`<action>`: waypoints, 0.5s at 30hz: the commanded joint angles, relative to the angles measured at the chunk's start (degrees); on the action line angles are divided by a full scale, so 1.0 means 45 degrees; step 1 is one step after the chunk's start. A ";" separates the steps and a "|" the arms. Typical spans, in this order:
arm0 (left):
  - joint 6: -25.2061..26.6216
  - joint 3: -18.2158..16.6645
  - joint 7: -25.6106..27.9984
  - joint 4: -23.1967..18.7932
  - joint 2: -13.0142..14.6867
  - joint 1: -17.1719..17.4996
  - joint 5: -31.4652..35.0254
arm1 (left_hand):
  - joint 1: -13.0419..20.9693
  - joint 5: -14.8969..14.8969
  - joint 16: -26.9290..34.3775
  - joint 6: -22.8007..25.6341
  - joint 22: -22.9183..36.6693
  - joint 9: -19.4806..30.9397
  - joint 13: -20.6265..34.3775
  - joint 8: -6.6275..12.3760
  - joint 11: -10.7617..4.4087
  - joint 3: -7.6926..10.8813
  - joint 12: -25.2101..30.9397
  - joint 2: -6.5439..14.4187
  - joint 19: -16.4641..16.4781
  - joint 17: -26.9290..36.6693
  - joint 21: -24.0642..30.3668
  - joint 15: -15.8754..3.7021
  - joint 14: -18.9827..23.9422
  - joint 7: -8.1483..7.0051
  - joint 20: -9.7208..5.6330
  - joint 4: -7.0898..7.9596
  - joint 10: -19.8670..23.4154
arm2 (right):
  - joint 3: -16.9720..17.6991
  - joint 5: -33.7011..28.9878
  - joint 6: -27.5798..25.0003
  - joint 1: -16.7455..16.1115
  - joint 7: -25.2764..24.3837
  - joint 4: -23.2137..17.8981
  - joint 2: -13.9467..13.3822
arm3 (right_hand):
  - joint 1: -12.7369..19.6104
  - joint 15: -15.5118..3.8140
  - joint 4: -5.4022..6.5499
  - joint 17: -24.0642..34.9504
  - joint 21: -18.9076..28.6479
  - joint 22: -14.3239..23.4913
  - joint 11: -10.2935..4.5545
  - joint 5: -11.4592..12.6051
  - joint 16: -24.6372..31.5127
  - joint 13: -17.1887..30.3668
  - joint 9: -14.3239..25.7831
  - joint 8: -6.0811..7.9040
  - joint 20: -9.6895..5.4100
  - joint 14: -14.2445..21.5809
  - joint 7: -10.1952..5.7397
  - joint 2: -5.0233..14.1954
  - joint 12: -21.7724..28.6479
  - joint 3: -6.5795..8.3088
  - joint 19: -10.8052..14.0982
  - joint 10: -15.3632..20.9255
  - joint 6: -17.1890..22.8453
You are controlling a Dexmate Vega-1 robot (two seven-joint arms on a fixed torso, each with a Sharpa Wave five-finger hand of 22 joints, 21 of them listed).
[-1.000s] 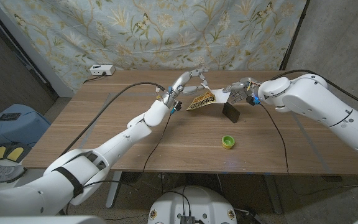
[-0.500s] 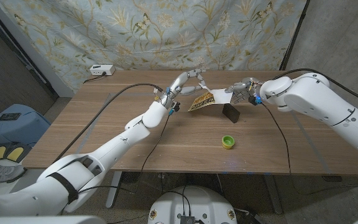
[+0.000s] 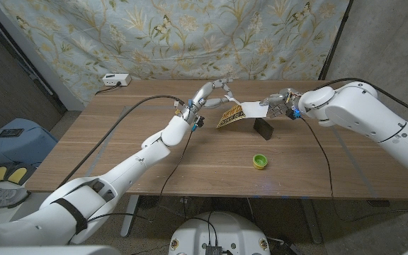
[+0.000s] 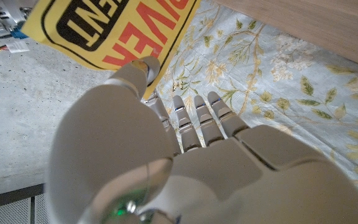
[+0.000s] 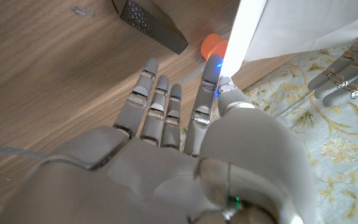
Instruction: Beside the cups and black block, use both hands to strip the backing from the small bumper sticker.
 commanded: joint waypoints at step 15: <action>0.0421 -0.0250 0.0170 -0.0294 0.0325 0.0053 -0.0005 | -0.0099 0.0069 -0.0088 -0.0019 0.0056 -0.0036 0.0068 0.0090 -0.0013 0.0100 -0.0057 -0.0030 -0.0032 0.0050 -0.0064 0.0008 -0.0045 0.0096 -0.0004 -0.0043 0.0093 | -0.0351 -0.0381 -0.0316 0.0699 0.0259 0.0691 0.0065 | 0.0209 -0.0120 0.0110 0.0064 0.0017 0.0055 0.0028 0.0025 0.0096 0.0026 0.0061 0.0081 -0.0116 0.0045 0.0027 0.0000 -0.0080 -0.0041 0.0008 0.0189 -0.0021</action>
